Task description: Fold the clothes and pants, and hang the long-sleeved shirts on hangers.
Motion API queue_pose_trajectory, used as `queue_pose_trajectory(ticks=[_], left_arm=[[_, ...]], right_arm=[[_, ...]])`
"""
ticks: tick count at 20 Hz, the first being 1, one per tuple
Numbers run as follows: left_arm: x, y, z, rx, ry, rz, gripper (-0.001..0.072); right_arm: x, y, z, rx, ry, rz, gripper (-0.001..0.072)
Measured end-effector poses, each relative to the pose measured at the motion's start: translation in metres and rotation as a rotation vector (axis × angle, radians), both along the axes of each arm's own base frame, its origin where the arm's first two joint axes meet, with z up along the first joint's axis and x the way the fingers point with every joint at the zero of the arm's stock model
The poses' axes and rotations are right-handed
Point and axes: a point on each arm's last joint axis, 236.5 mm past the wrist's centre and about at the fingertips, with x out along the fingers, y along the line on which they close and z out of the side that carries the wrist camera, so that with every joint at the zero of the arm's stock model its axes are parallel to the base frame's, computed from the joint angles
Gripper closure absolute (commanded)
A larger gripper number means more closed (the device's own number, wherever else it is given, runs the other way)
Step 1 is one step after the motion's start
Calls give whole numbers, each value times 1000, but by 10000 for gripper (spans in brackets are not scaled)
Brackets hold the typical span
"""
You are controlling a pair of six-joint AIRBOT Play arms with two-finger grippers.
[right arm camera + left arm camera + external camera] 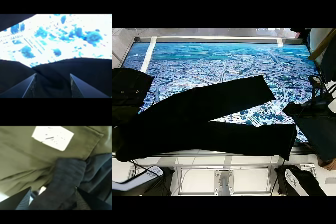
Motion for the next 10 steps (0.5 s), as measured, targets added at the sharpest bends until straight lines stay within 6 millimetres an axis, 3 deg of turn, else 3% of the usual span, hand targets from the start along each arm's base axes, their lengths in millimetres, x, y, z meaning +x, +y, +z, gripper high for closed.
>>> queue_pose_trajectory(ticks=[1,4,5,6,10], left_arm=[[5,0,-7,-30,9,-10,228],[25,-5,-21,-103,-24,-42,257],[32,-8,-23,-121,-45,-53,502],[39,-10,-24,-138,-69,-59,680],[67,-8,-11,-144,-169,-85,696]], right_arm=[[1,2,-2,15,7,-1,262],[6,10,-3,59,11,-7,263],[7,12,-3,71,11,-13,263],[9,13,-2,78,6,-19,263],[13,14,-1,91,-5,-35,264]])
